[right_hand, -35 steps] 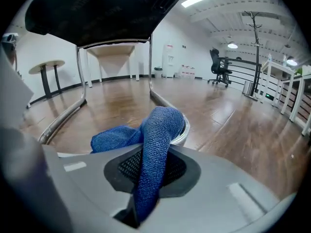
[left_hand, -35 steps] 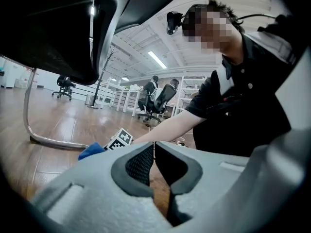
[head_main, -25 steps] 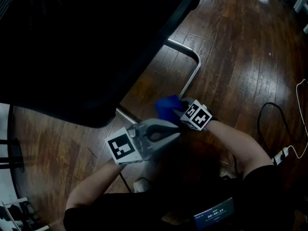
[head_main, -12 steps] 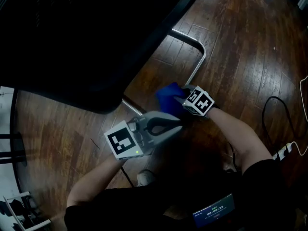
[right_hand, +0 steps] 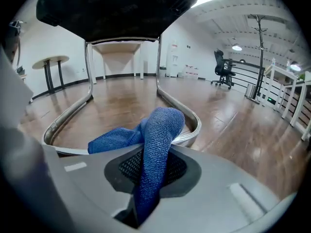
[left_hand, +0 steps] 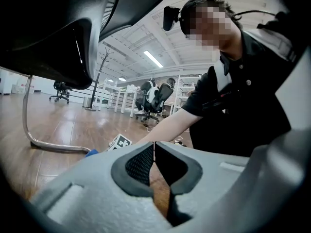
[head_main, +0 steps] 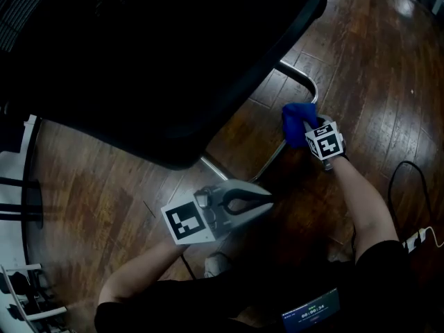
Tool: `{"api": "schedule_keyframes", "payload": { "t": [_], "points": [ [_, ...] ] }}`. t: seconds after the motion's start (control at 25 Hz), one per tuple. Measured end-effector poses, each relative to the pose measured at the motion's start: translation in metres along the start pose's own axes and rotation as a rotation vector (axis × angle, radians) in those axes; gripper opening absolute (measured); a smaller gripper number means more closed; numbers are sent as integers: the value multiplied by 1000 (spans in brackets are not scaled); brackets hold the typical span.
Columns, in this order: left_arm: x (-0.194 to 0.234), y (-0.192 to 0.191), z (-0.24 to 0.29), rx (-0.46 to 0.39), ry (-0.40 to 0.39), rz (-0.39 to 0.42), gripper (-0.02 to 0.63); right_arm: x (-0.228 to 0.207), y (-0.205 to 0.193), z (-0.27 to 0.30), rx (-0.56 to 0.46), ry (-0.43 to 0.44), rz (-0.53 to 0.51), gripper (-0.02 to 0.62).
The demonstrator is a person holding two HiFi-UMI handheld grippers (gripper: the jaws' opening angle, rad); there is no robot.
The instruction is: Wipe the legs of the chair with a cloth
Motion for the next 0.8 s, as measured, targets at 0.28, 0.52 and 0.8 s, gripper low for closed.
{"api": "schedule_keyframes", "payload": {
  "t": [0.28,0.52,0.8],
  "points": [
    [5,11,17,-28,-48,34,2,135,-2,-22,-5,377,-141,52],
    [-2,16,29,-34,-91,58,2,231,-6,-41,-1,640,-264,54],
    [2,9,18,-22,-69,46,2,135,6,-12,-44,385,-134,57]
  ]
}}
Point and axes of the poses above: the fingertips, and each gripper's own axes: z forward along the fingers, x to its left, y out of its top, the point moved 3 cm from there along -z, backward along the fingers, and after that the axes turned 3 degrees about -z, right-handed, at the moved point
